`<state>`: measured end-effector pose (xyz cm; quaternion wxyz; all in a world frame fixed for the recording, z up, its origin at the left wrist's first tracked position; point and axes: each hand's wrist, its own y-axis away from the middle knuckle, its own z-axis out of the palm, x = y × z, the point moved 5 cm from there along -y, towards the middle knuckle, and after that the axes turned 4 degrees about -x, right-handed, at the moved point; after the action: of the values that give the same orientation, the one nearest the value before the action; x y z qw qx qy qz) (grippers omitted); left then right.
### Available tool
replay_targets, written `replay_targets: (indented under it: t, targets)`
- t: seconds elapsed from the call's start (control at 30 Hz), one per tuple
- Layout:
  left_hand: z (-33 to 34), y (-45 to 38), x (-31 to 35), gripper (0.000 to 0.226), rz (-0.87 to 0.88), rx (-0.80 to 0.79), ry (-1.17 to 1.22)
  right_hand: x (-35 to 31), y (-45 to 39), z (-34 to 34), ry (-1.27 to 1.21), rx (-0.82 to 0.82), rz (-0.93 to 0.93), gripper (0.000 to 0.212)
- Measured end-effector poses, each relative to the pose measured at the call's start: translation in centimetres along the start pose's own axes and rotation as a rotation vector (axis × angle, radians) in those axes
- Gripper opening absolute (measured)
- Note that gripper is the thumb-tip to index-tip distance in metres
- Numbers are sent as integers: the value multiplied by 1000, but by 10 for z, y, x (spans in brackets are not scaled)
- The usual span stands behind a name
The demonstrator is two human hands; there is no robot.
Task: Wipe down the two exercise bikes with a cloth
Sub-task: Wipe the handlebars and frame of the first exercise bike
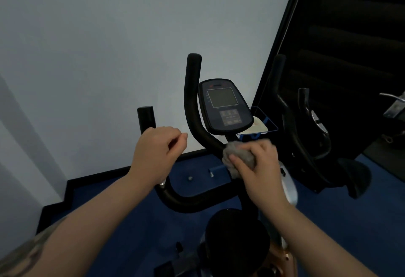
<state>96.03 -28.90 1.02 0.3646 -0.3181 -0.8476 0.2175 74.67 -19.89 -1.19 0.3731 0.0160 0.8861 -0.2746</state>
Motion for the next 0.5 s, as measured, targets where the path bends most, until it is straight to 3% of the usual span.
replay_targets:
  t: [0.17, 0.23, 0.37, 0.5]
  targets:
    - [0, -1, 1, 43, 21, -11, -36, -35, -43, 33, -102, -129, -28, 13]
    - [0, -1, 0, 43, 29, -13, -31, -27, -34, 30, -171, -185, 8, 22]
    - [0, -1, -1, 45, 17, -4, 0, -9, -8, 16, -41, -180, 31, 47]
    - [0, 0, 1, 44, 33, -25, 3, -26, -40, 34, -36, -194, -25, 38]
